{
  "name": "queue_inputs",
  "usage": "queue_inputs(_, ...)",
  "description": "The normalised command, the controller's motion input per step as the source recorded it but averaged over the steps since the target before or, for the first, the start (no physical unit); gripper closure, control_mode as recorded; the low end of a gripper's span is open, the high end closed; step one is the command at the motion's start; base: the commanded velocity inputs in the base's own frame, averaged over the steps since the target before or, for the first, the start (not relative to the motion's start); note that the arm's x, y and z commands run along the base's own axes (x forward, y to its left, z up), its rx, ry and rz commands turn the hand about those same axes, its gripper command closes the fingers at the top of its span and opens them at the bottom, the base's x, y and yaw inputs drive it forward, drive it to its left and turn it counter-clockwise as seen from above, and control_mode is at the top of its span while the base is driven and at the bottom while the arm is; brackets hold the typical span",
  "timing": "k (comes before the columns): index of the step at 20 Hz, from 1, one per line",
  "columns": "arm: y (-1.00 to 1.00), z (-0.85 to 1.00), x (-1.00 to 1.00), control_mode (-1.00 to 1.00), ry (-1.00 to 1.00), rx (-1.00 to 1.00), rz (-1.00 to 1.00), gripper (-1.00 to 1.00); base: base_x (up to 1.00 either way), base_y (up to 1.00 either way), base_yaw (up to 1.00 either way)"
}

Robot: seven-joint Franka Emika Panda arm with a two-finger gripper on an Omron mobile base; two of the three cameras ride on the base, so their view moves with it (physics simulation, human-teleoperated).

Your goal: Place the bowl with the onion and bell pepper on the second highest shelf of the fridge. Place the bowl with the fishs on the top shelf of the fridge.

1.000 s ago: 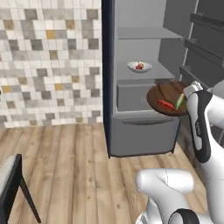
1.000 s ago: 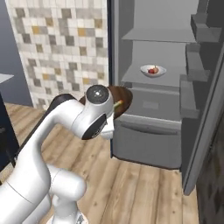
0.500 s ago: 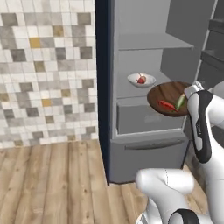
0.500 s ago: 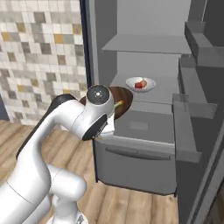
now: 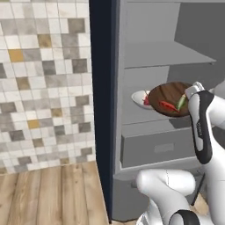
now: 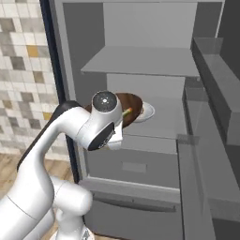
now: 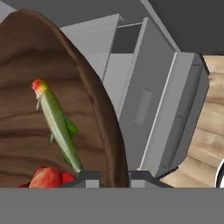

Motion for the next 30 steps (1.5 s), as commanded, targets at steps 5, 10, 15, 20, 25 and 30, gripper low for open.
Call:
queue_inputs(5,0.00,0.00,0.00,1.00,0.00,0.00,0.00,1.00,0.94,-0.08,-0.06)
queue_inputs(10,-0.05,0.38,-0.69,-1.00,0.00,0.06,-0.02,1.00,0.00,0.00,0.00)
queue_inputs(15,0.00,0.87,0.12,-1.00,-0.17,0.02,0.00,1.00,0.00,0.00,0.00)
queue_inputs(20,-0.07,0.58,0.55,-1.00,-0.16,0.09,-0.05,1.00,0.00,0.00,0.00)
queue_inputs(25,-0.05,-0.31,-1.00,-1.00,-0.08,0.06,0.05,1.00,0.00,0.00,0.00)
queue_inputs(30,0.00,0.38,-0.67,-1.00,-0.16,0.01,0.08,1.00,0.00,0.00,0.00)
